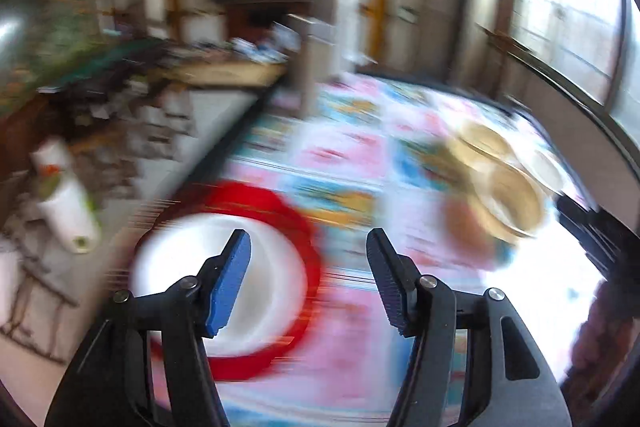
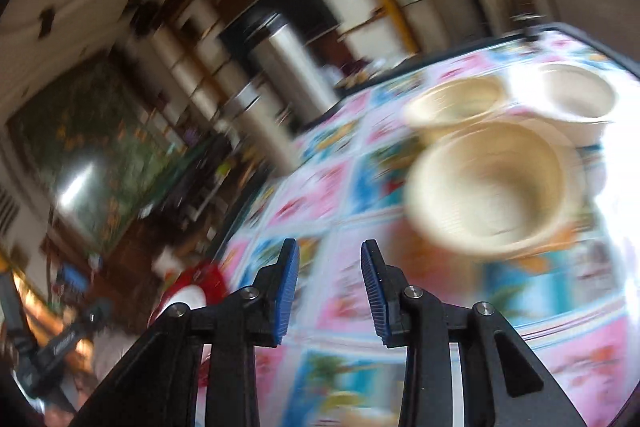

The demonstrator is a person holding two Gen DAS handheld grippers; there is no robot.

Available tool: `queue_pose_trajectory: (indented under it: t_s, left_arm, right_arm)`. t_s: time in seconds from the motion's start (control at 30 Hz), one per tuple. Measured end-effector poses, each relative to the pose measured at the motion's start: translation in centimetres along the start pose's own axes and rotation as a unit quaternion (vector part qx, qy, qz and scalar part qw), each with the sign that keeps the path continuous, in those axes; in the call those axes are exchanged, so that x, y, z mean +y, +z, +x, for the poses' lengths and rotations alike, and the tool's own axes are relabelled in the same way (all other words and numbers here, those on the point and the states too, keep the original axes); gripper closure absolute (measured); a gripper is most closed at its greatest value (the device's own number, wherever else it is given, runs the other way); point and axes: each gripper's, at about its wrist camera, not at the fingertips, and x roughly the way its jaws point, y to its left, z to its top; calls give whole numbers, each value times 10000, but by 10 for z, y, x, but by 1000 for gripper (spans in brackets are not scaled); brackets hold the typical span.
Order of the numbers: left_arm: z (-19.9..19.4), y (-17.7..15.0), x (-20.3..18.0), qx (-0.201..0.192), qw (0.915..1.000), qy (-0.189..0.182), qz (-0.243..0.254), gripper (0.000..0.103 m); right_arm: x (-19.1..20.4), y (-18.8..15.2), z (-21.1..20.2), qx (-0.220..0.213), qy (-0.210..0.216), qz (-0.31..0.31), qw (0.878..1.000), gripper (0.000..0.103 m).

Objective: Organize plates and bowls
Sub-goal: 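Open the left gripper and lift away from the white bowl, then reach the left gripper to a beige bowl and grasp its rim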

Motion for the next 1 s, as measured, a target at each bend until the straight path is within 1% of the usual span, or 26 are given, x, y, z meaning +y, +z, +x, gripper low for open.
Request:
queue_pose_trajectory:
  t_s: [0.07, 0.13, 0.2, 0.23, 0.3, 0.33, 0.4, 0.53, 0.63, 0.67, 0.73, 0.83, 0.9, 1.0]
  left_arm:
    - [26, 10, -31, 432, 9978, -485, 93, 44]
    - [50, 24, -58, 753, 9938, -812, 88, 44]
    - [68, 40, -79, 944, 9907, -980, 23, 44]
    - [81, 50, -93, 1068, 9882, -1097, -2, 44]
    - [100, 64, -108, 1284, 9851, -1144, -95, 44]
    - [115, 72, -114, 1438, 9819, -1222, -183, 44]
    - [132, 80, -122, 1591, 9782, -1285, -353, 44]
    - [150, 80, -126, 1714, 9752, -1304, -516, 44]
    - [165, 79, -125, 1858, 9705, -1383, -662, 44]
    - [167, 78, -124, 1876, 9695, -1412, -702, 44]
    - [171, 76, -124, 1843, 9685, -1494, -763, 44]
    - [177, 71, -127, 1924, 9648, -1635, -733, 44]
    - [183, 68, -127, 2032, 9581, -1869, -762, 44]
    - [187, 63, -127, 2062, 9538, -2030, -815, 44]
  right_arm:
    - [-31, 10, -18, -189, -180, 293, 9992, 67]
    - [-61, 21, -34, -311, -341, 565, 9973, 67]
    - [-79, 34, -43, -339, -491, 673, 9960, 66]
    - [-87, 42, -45, -306, -564, 697, 9955, 65]
    - [-100, 58, -45, -150, -619, 784, 9949, 64]
    - [-109, 68, -40, 18, -611, 898, 9941, 64]
    - [-120, 80, -31, 313, -483, 1044, 9929, 64]
    - [-137, 95, 2, 832, -729, 1166, 9870, 64]
    - [-148, 92, 19, 948, -588, 1481, 9827, 64]
    - [-151, 92, 24, 993, -539, 1534, 9817, 64]
    - [-151, 88, 33, 1063, -589, 1499, 9812, 64]
    - [-150, 81, 35, 1122, -473, 1419, 9824, 64]
    - [-153, 79, 36, 1113, -423, 1496, 9815, 64]
    - [-154, 76, 34, 1080, -404, 1561, 9810, 64]
